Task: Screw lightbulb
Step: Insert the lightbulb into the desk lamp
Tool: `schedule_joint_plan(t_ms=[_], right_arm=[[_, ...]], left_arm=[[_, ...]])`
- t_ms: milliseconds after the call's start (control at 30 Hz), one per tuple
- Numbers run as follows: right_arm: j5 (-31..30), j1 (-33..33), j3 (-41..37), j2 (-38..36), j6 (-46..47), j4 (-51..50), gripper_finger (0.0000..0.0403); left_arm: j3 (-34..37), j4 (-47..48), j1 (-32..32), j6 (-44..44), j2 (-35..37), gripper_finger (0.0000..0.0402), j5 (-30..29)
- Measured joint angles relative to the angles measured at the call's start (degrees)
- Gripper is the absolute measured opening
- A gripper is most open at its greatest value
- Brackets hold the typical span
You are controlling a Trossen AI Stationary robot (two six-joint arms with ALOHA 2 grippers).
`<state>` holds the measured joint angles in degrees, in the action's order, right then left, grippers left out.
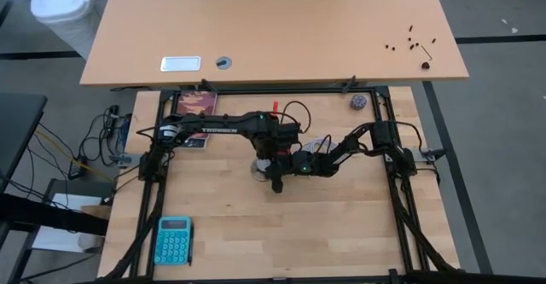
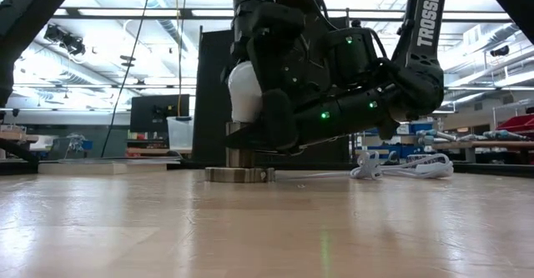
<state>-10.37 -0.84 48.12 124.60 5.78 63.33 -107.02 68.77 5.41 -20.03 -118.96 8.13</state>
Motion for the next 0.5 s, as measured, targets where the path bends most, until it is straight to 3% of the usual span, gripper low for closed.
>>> schedule_joint_plan(t_ms=[200,500], right_arm=[[0.2,0.0,0.1,0.0,0.6,0.1,0.0185],[0.5,0.0,0.1,0.0,1.4,0.2,0.0185]], left_arm=[[-0.2,1.8,0.9,2.0,0.0,0.0372,-2.6],[-4.9,5.7,1.1,9.2,0.4,0.035,-7.0]])
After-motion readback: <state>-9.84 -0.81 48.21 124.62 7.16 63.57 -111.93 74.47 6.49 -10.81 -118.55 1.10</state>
